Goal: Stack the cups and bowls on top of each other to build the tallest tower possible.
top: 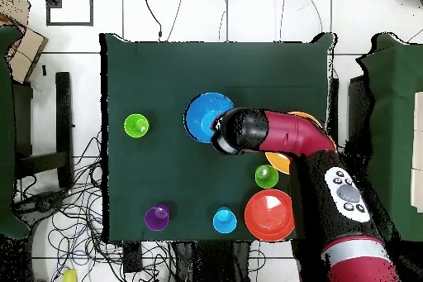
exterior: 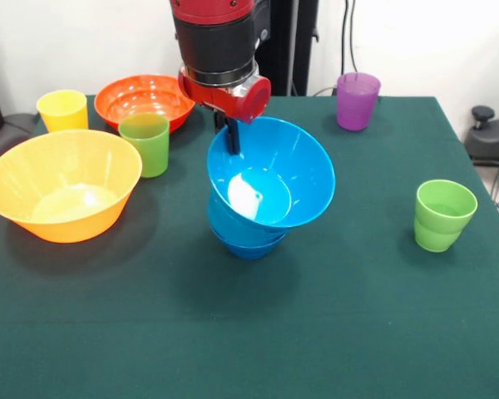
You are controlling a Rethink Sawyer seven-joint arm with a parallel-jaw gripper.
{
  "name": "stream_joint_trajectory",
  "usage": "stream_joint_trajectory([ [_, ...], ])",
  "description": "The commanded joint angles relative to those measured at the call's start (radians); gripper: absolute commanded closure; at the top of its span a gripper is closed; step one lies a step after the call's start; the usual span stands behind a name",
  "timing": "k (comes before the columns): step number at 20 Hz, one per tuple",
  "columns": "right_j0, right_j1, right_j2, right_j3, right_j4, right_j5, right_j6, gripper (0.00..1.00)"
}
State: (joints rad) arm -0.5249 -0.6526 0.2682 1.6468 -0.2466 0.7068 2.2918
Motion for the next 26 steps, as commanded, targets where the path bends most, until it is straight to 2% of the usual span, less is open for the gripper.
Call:
stream_joint_trajectory([
  [1, -0.004, 0.045, 0.064, 0.026, -0.076, -0.065, -0.122, 1.00],
  [7, -0.003, 0.044, 0.061, 0.029, -0.083, -0.071, -0.125, 1.00],
  [15, -0.033, 0.062, 0.065, 0.021, -0.101, -0.086, -0.156, 1.00],
  [26, -0.039, 0.070, 0.076, 0.025, -0.120, -0.102, -0.133, 1.00],
])
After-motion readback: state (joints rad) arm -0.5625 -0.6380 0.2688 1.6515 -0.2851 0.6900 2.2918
